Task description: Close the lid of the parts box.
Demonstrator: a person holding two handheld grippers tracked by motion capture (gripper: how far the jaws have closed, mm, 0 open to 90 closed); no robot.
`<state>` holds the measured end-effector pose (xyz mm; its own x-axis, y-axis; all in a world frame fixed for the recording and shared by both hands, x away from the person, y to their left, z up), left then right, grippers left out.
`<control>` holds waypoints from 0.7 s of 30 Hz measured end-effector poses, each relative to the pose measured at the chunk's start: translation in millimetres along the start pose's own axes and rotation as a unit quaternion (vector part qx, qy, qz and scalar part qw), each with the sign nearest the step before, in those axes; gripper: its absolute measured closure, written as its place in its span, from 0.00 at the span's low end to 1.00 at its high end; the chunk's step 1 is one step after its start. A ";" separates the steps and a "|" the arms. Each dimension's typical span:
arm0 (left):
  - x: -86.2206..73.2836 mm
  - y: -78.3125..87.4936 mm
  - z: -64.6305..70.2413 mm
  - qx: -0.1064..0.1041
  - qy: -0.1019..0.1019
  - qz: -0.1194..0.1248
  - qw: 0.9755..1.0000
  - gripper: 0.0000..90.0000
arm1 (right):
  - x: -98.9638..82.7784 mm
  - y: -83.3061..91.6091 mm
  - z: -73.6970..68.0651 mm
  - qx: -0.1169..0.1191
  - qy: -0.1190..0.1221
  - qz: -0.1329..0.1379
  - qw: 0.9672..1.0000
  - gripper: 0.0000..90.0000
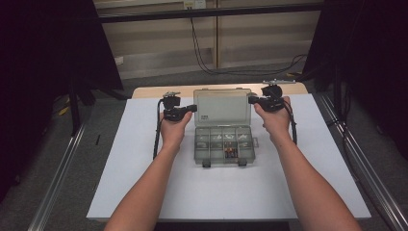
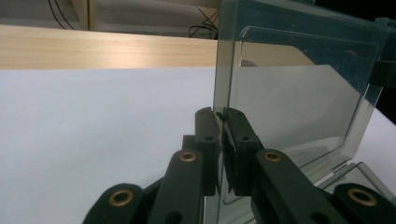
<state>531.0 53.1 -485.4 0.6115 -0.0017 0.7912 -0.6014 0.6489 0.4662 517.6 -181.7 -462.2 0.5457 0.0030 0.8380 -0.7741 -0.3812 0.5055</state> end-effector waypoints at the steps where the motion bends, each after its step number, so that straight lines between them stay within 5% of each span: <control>1: -0.7 0.8 0.0 -0.008 0.006 -0.003 1.000 0.91 | 0.0 1.2 -0.7 -0.001 0.003 0.004 1.000 0.96; 10: -1.8 24.3 3.6 -0.047 -0.015 -0.018 0.999 0.78 | -3.6 15.3 -6.4 -0.006 0.019 0.033 0.999 0.97; 15: 3.3 38.4 -0.1 -0.057 -0.009 -0.009 0.998 0.89 | -5.5 21.2 -9.1 -0.007 0.026 0.042 0.999 0.97; 21: 11.5 31.0 0.9 -0.045 0.008 -0.009 0.999 1.00 | -7.9 26.4 -12.1 -0.011 0.036 0.057 0.998 0.97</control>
Point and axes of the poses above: each handheld gripper's, and its own axes: y roughly backward along the jaws, x roughly out of its top, z roughly to its right, the point moved 10 cm from there along -y, roughly forward along the jaws, and after that the axes turned 1 degree about z, right-handed, at the moved point
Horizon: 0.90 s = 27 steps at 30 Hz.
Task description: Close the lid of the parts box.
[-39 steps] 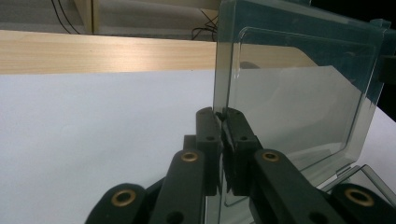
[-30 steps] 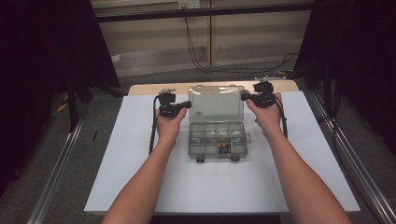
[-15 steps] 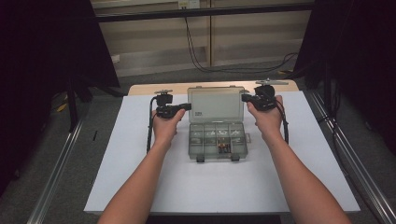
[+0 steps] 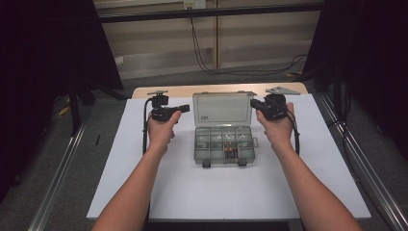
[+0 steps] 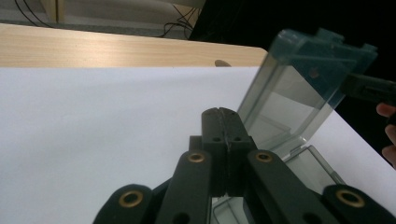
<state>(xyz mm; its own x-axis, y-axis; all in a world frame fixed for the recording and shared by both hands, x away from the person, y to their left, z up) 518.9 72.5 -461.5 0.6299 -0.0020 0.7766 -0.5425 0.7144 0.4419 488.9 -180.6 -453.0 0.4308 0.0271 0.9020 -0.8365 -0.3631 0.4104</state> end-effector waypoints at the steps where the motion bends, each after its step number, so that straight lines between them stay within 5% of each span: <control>1: 1.2 -3.4 1.3 -0.001 0.002 -0.001 1.000 1.00 | -0.1 0.8 -0.6 0.000 0.002 0.003 1.000 0.97; 7: 8.1 -17.7 4.0 0.007 0.021 0.000 1.000 1.00 | -2.5 7.3 -3.7 -0.001 0.012 0.018 1.000 0.97; 16: 10.7 -18.9 9.5 -0.018 0.038 0.002 0.999 1.00 | -7.4 18.2 -8.6 0.025 0.014 0.034 0.999 0.95; 27: 8.0 -14.5 24.4 -0.044 0.018 -0.001 0.999 1.00 | -13.7 33.0 -11.0 0.055 0.031 0.039 0.997 0.86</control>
Point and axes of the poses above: each handheld gripper's, and its own axes: y roughly backward along the jaws, x roughly out of its top, z roughly to its right, the point moved 10 cm from there along -y, roughly forward along the jaws, and after that the axes turned 1 degree about z, right-handed, at the moved point
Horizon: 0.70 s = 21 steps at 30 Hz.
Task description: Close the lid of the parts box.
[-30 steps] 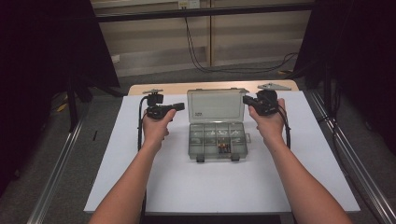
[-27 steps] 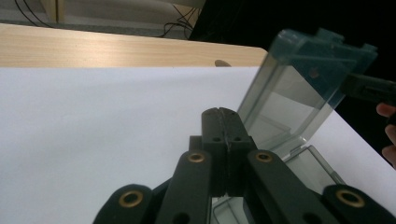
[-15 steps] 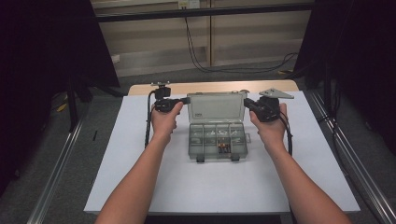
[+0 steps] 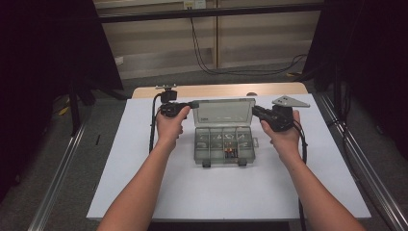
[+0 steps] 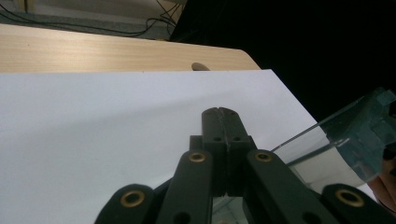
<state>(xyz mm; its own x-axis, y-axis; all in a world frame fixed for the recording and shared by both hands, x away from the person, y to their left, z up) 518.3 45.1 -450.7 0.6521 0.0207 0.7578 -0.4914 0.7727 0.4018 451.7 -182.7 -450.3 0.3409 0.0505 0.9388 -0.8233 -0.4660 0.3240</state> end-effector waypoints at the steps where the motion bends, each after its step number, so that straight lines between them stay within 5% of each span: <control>1: 0.0 0.6 1.0 0.000 -0.001 0.001 1.000 1.00 | -0.4 2.6 0.0 0.003 -0.006 0.003 1.000 0.84; 7: -2.7 3.9 6.0 -0.001 -0.015 0.003 1.000 1.00 | -9.4 18.5 4.5 0.021 -0.003 0.004 1.000 0.85; 12: -7.1 5.8 9.0 -0.005 -0.015 0.003 1.000 1.00 | -17.1 25.6 14.2 0.009 -0.019 -0.002 1.000 1.00; 21: -17.0 13.0 13.8 -0.009 -0.036 -0.003 0.999 1.00 | -7.0 24.2 9.4 -0.004 -0.015 -0.004 1.000 1.00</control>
Point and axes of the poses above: each handheld gripper's, and its own axes: y roughly backward along the jaws, x roughly out of its top, z roughly to its right, the point moved 10 cm from there along -y, roughly forward along the jaws, and after that the axes turned 1 degree about z, right-handed, at the moved point
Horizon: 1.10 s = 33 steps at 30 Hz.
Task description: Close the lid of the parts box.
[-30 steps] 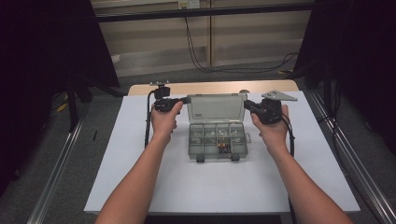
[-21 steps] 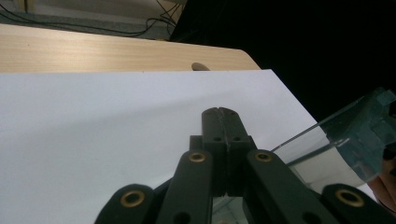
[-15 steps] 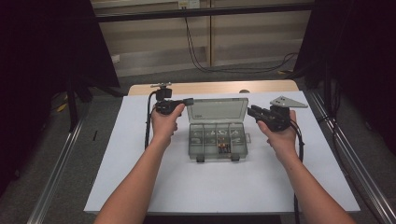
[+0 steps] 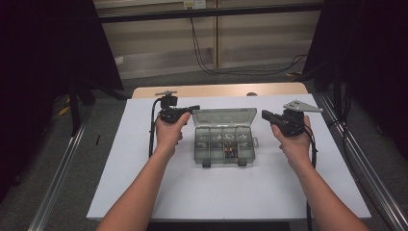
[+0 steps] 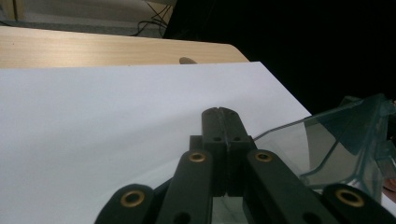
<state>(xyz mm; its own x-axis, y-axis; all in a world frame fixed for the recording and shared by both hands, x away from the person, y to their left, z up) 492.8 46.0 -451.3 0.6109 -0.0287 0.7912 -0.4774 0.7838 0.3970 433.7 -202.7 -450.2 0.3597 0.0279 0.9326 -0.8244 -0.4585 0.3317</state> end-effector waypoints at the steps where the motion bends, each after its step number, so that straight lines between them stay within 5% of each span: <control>1: -1.0 0.6 1.6 -0.002 0.001 0.002 1.000 1.00 | 0.8 0.0 -1.4 -0.004 0.000 0.000 1.000 1.00; 15: -18.1 14.3 15.1 -0.005 -0.033 0.001 0.999 1.00 | 9.3 9.2 -17.7 0.009 -0.004 0.014 1.000 1.00; 27: -34.7 27.9 32.4 -0.003 -0.058 0.011 0.998 1.00 | -9.4 21.7 -46.3 0.032 0.012 0.014 0.999 1.00; 33: -47.2 36.5 37.6 0.005 -0.088 0.008 0.996 1.00 | -18.1 30.7 -56.7 0.035 0.023 0.016 0.999 1.00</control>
<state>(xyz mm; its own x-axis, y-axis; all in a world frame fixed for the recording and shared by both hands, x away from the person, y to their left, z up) 422.8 52.7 -456.7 0.4829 -0.1253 0.8667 -0.4935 0.7786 0.3876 377.1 -166.9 -448.8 0.3125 0.0531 0.9484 -0.8019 -0.5204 0.2934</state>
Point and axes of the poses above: each handheld gripper's, and its own axes: y roughly backward along the jaws, x roughly out of its top, z roughly to its right, the point moved 10 cm from there along -y, roughly forward along the jaws, and after that the axes turned 1 degree about z, right-handed, at the moved point
